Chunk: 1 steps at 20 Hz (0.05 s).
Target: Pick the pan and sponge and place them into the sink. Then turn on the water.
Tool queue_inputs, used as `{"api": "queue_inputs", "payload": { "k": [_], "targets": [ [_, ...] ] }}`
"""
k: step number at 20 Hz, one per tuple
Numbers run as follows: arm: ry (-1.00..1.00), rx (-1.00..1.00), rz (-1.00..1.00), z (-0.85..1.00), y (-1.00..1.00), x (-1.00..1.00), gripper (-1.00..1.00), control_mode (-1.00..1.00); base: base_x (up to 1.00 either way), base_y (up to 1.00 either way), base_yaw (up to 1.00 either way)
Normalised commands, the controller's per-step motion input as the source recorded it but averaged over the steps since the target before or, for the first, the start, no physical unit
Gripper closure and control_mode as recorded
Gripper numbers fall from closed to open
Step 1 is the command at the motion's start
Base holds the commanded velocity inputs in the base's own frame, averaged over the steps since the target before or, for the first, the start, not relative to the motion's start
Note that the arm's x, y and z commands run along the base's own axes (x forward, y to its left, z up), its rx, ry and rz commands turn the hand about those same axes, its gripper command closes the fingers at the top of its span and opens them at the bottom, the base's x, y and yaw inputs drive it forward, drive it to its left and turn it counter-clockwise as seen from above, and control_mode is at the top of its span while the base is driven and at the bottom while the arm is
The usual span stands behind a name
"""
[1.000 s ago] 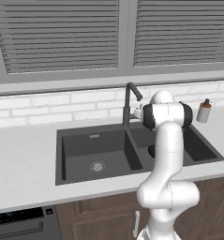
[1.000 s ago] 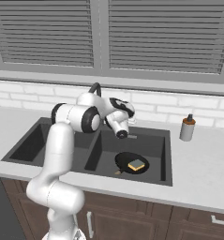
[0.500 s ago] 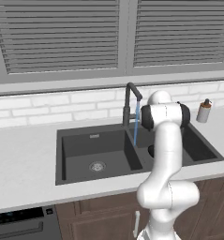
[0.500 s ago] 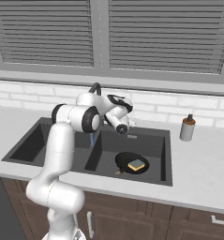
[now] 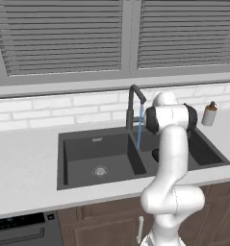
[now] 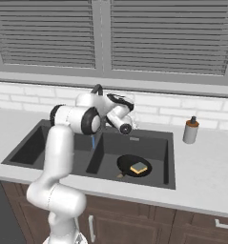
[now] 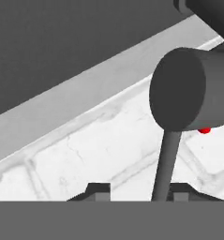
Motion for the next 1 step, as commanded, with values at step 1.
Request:
{"api": "queue_inputs", "payload": {
  "k": [1],
  "targets": [
    [-0.22, 0.33, 0.02, 0.39, -1.0, -1.0, 1.0, -1.0, 0.0, 0.0, 0.0]
  ]
}}
